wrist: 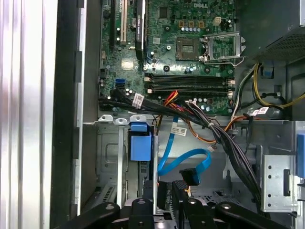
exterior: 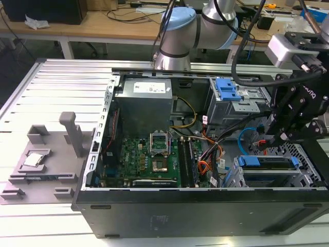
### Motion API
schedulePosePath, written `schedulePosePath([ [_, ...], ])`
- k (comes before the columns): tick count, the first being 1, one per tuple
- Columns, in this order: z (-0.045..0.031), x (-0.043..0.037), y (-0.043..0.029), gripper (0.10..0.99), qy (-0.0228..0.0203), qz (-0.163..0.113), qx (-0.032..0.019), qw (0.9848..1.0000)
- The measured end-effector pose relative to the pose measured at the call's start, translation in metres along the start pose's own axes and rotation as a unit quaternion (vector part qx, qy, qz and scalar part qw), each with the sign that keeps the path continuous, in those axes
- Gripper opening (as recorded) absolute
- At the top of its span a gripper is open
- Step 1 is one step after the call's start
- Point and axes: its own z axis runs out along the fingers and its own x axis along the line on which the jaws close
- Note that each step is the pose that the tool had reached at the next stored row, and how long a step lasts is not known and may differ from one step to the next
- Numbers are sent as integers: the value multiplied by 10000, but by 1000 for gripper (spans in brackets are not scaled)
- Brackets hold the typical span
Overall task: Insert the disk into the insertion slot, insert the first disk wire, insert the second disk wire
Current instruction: 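Insert the first disk wire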
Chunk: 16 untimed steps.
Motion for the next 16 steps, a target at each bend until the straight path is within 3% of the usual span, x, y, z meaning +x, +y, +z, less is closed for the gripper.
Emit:
schedulePosePath([
  [9,123,-12,-40,302,4,1,-3,10000],
  [13,139,-12,-41,302,57,3,-3,10000],
  [14,139,-12,-41,286,64,3,-3,10000],
  [15,139,-12,-41,169,68,3,-3,10000],
  [16,139,-12,-41,169,71,3,-3,10000],
])
